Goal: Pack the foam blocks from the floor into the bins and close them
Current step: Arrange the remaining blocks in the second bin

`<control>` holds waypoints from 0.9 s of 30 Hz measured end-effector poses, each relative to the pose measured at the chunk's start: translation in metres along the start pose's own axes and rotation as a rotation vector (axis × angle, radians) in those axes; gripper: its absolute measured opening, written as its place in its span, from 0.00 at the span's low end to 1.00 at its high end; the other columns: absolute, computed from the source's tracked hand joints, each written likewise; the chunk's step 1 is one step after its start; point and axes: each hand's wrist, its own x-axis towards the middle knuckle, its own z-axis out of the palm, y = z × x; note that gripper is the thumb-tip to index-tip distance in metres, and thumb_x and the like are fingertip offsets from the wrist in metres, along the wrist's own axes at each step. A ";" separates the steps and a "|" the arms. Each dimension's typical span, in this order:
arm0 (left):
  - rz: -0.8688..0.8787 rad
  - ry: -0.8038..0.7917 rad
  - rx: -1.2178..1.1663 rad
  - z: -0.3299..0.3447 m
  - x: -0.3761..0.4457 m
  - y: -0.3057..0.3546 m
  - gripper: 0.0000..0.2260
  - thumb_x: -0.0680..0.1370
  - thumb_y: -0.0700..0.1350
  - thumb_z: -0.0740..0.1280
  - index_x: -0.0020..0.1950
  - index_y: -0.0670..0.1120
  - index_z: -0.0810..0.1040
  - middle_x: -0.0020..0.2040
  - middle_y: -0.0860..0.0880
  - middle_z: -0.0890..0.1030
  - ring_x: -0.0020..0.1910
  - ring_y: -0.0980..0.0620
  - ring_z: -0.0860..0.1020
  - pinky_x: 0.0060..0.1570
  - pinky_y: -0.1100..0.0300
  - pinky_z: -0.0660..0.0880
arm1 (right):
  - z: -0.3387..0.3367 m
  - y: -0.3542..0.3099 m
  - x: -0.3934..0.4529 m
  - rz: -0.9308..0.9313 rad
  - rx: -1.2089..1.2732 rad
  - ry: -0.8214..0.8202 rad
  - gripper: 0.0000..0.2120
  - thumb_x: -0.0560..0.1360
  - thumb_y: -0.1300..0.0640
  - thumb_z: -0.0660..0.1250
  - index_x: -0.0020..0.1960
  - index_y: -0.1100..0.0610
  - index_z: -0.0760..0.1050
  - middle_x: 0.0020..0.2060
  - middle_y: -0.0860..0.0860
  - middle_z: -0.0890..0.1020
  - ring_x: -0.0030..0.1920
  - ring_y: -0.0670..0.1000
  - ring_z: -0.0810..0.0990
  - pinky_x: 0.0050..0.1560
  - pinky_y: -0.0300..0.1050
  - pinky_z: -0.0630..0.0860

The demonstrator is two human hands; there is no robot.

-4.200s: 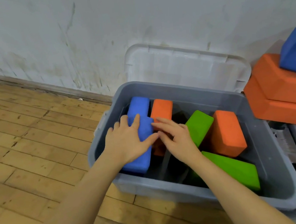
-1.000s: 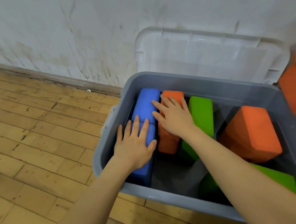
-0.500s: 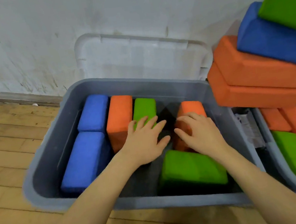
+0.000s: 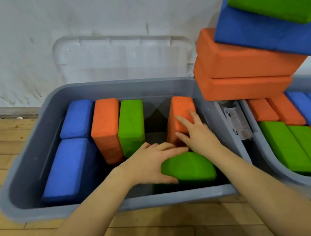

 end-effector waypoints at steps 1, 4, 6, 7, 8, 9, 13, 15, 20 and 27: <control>0.020 0.002 0.039 0.000 -0.002 0.000 0.34 0.73 0.64 0.64 0.75 0.63 0.51 0.72 0.54 0.62 0.65 0.50 0.68 0.58 0.55 0.61 | 0.000 0.000 0.001 -0.008 0.005 0.001 0.28 0.78 0.45 0.61 0.74 0.43 0.56 0.76 0.55 0.48 0.67 0.67 0.64 0.64 0.61 0.66; 0.033 -0.025 0.124 0.001 -0.004 -0.003 0.31 0.75 0.65 0.60 0.75 0.64 0.51 0.73 0.51 0.61 0.65 0.47 0.67 0.59 0.52 0.60 | -0.002 -0.003 0.003 -0.007 0.054 0.022 0.26 0.76 0.44 0.63 0.72 0.46 0.61 0.75 0.56 0.52 0.67 0.68 0.64 0.65 0.60 0.66; 0.008 -0.074 0.128 0.000 -0.005 -0.005 0.33 0.74 0.65 0.61 0.74 0.65 0.48 0.73 0.50 0.59 0.65 0.46 0.65 0.61 0.51 0.59 | -0.003 -0.004 0.001 -0.022 0.083 0.041 0.24 0.77 0.47 0.63 0.71 0.47 0.63 0.75 0.56 0.54 0.68 0.68 0.63 0.67 0.58 0.63; -0.006 -0.083 0.118 -0.001 -0.006 -0.005 0.33 0.75 0.64 0.61 0.74 0.65 0.48 0.73 0.50 0.60 0.65 0.46 0.65 0.61 0.51 0.59 | -0.004 -0.003 0.000 -0.028 0.094 0.061 0.23 0.78 0.48 0.63 0.71 0.48 0.64 0.75 0.56 0.55 0.68 0.67 0.63 0.67 0.56 0.62; -0.019 -0.074 0.103 -0.003 -0.008 -0.006 0.32 0.75 0.63 0.62 0.74 0.65 0.50 0.72 0.49 0.61 0.64 0.46 0.65 0.61 0.51 0.60 | -0.006 -0.003 -0.002 -0.031 0.101 0.097 0.22 0.78 0.49 0.62 0.71 0.48 0.66 0.75 0.56 0.56 0.68 0.67 0.63 0.67 0.56 0.62; -0.033 -0.051 0.083 -0.005 -0.010 -0.006 0.31 0.75 0.62 0.63 0.74 0.65 0.52 0.71 0.49 0.62 0.63 0.47 0.65 0.61 0.52 0.61 | -0.008 -0.003 -0.003 -0.024 0.113 0.142 0.20 0.79 0.50 0.61 0.70 0.48 0.67 0.75 0.56 0.57 0.67 0.67 0.64 0.66 0.56 0.63; -0.104 0.146 -0.011 -0.018 -0.025 -0.008 0.29 0.68 0.66 0.57 0.70 0.64 0.65 0.67 0.49 0.68 0.61 0.46 0.67 0.60 0.50 0.63 | -0.020 -0.008 -0.013 -0.047 0.120 0.279 0.19 0.79 0.50 0.61 0.69 0.44 0.69 0.74 0.54 0.60 0.66 0.64 0.65 0.62 0.56 0.67; -0.129 0.255 -0.039 -0.023 -0.033 -0.008 0.29 0.66 0.65 0.56 0.66 0.62 0.72 0.63 0.48 0.72 0.58 0.45 0.69 0.58 0.48 0.66 | -0.026 -0.012 -0.017 -0.078 0.102 0.315 0.18 0.78 0.51 0.62 0.68 0.44 0.70 0.74 0.53 0.61 0.64 0.63 0.65 0.60 0.56 0.69; -0.240 0.543 -0.102 -0.028 -0.043 -0.011 0.26 0.67 0.65 0.59 0.61 0.59 0.78 0.56 0.47 0.78 0.53 0.44 0.72 0.53 0.46 0.72 | -0.046 -0.017 -0.018 -0.062 0.163 0.462 0.17 0.77 0.51 0.65 0.65 0.44 0.74 0.72 0.52 0.65 0.64 0.62 0.68 0.61 0.54 0.68; -0.626 0.852 0.038 -0.035 -0.015 0.015 0.26 0.72 0.64 0.57 0.59 0.50 0.80 0.51 0.38 0.79 0.45 0.38 0.75 0.44 0.48 0.72 | -0.031 -0.022 -0.031 -0.027 0.068 0.498 0.17 0.76 0.50 0.66 0.64 0.45 0.75 0.69 0.56 0.70 0.55 0.65 0.73 0.52 0.56 0.74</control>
